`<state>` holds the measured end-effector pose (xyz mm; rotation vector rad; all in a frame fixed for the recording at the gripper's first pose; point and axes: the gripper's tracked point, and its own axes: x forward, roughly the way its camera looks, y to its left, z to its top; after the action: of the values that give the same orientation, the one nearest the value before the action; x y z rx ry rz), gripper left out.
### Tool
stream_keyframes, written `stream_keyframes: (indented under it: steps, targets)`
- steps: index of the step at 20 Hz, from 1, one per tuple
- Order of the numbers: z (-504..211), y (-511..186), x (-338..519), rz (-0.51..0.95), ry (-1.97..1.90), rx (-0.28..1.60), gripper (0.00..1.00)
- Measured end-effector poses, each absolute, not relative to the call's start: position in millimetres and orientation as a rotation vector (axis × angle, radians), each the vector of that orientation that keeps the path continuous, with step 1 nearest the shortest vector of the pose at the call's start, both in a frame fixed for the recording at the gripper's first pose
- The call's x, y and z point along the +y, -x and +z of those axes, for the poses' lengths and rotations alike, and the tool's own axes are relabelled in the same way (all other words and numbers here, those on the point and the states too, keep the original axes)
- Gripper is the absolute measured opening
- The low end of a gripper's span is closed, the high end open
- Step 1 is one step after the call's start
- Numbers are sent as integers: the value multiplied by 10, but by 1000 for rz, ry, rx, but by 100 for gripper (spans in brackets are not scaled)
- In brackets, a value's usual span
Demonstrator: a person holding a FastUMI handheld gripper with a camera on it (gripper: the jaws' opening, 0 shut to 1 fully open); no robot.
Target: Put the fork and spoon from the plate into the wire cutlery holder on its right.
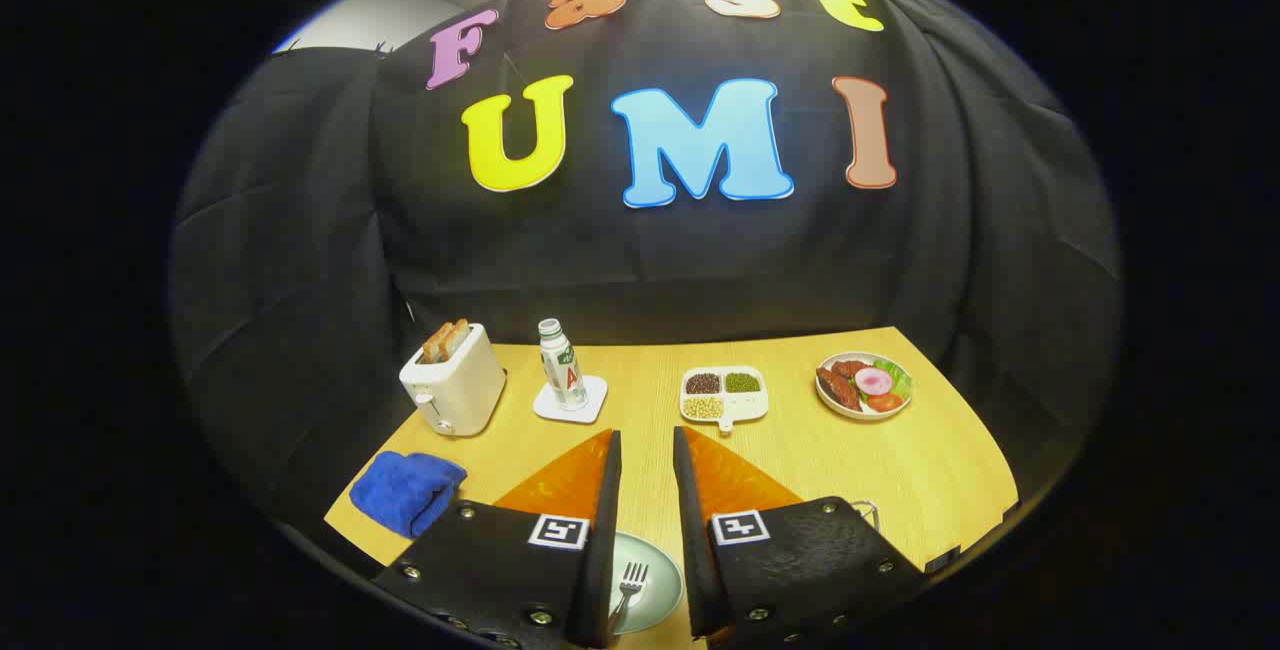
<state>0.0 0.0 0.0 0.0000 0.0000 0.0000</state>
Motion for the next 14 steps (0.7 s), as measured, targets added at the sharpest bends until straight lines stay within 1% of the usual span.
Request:
stream_keyframes:
  steps: [10,14]
  targets:
    - [-1177,-241,97,42,-51,359,31]
    - [-1752,-231,196,60,-105,537,31]
